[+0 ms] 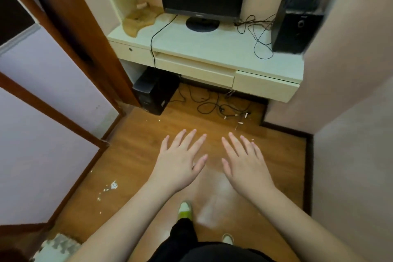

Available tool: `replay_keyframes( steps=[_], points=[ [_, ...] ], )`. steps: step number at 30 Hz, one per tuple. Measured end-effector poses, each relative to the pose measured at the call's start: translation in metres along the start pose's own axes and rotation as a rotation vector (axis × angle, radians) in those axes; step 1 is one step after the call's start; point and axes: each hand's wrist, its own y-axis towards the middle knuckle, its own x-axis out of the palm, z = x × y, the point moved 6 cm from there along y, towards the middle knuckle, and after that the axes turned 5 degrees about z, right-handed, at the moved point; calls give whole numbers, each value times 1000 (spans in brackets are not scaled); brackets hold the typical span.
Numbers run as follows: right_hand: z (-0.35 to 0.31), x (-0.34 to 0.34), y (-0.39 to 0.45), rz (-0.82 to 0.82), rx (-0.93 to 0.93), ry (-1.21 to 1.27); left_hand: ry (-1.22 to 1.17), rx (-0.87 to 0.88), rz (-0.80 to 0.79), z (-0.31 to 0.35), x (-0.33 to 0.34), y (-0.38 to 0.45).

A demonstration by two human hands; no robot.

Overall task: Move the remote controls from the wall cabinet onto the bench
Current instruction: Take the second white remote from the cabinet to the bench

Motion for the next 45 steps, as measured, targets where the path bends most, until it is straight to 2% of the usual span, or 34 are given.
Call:
replay_keyframes(
  steps=[11, 20, 28, 35, 45],
  points=[
    [6, -5, 78, 26, 225, -85, 5, 275, 32, -35, -19, 119],
    [64, -19, 105, 12, 349, -83, 33, 395, 24, -22, -13, 196],
    [135, -24, 142, 29, 362, -81, 23, 396, -53, 25, -3, 267],
    [194, -57, 192, 82, 317, -107, 56, 368, -53, 66, -29, 338],
    [225, -111, 271, 140, 328, -97, 99, 344, 55, 62, -92, 412]
  ],
)
